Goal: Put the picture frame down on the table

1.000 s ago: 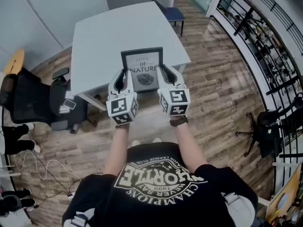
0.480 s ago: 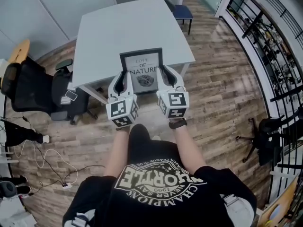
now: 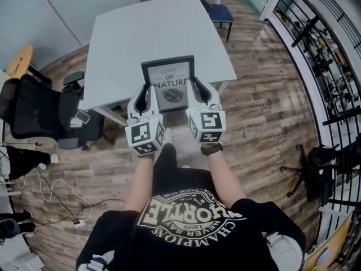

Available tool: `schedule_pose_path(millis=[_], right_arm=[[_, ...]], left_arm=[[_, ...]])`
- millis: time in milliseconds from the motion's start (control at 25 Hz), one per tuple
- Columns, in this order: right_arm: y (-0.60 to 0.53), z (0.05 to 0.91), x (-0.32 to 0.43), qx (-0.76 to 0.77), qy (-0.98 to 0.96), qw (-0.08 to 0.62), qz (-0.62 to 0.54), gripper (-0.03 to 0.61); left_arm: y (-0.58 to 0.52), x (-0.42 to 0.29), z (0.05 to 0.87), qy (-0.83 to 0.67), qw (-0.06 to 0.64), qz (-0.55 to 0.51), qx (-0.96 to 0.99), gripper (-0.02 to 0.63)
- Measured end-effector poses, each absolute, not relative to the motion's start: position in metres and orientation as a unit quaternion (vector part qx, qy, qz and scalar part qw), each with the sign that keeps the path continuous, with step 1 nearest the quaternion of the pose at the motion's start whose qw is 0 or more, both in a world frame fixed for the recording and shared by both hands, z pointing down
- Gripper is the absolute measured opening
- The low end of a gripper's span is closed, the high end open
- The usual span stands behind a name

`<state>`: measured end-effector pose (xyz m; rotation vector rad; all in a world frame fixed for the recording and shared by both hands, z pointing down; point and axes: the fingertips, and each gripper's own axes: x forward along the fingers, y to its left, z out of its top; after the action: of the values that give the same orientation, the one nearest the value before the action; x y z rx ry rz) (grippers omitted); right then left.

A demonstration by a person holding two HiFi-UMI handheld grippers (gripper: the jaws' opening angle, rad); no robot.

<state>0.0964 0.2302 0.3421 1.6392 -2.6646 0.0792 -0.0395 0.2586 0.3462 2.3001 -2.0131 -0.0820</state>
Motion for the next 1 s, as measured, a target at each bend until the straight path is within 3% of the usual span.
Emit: schedule_pose_path(millis=[1000], right_arm=[[-0.073,0.317,-0.018,0.592,-0.806,-0.008,0.01,0.063]], left_arm=[[-0.055,-0.156,0.323,-0.65,0.046,-0.066,0.756,0.067]])
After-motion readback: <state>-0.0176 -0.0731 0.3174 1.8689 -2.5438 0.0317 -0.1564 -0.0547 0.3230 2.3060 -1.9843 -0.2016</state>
